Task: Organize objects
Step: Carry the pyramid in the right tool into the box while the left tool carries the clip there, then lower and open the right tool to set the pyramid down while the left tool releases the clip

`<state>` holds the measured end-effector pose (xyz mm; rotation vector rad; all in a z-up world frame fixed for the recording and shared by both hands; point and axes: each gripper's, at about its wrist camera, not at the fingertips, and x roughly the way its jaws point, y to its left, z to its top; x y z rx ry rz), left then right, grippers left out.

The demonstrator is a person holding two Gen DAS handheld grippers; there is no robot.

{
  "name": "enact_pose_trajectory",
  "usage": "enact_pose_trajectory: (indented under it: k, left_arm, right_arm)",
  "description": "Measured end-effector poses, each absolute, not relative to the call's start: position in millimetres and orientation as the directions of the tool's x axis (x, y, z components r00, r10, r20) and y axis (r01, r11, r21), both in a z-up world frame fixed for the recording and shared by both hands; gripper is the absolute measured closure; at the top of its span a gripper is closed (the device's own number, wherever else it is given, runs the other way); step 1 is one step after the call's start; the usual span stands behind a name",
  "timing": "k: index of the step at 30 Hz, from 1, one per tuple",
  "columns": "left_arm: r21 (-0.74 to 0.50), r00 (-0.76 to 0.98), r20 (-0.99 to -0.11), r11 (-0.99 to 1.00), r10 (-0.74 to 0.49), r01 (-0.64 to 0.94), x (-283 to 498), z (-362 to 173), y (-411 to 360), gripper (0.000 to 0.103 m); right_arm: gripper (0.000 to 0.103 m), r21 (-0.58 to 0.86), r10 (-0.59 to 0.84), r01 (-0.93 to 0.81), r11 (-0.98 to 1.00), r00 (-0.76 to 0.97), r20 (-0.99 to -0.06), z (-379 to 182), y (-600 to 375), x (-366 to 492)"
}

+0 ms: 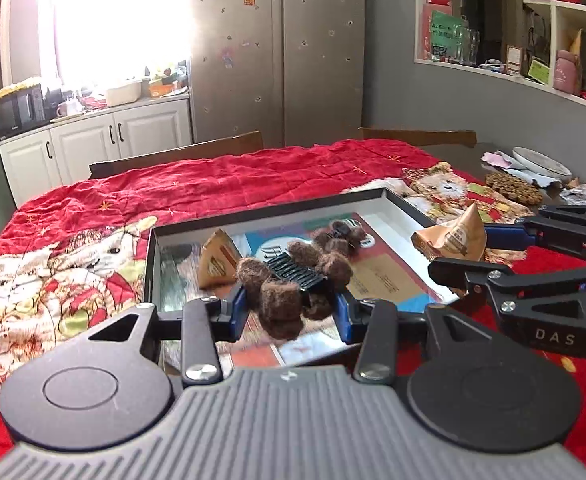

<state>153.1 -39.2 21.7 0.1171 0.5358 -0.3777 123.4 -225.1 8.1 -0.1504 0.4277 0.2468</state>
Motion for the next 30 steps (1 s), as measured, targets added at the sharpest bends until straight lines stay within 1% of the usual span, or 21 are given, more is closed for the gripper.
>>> enact_pose_trajectory:
  k: [10,30]
  left_arm:
    - [0.019,0.791,-0.542,0.937,-0.284,0.349,198.4,10.2,-54.4,0.056]
    - [0.033,0.773,-0.586,0.947,-0.241,0.320,244.3,-17.1,-72.6,0.056]
  right_arm:
    - [0.063,-0.016,0.188,-0.220,0.975,0.869,-0.457,-7.4,-241.5,176.6]
    - [0.063,0.011,0.168,-0.186,0.983,0.862,-0.479,-32.6,-252.0,224.8]
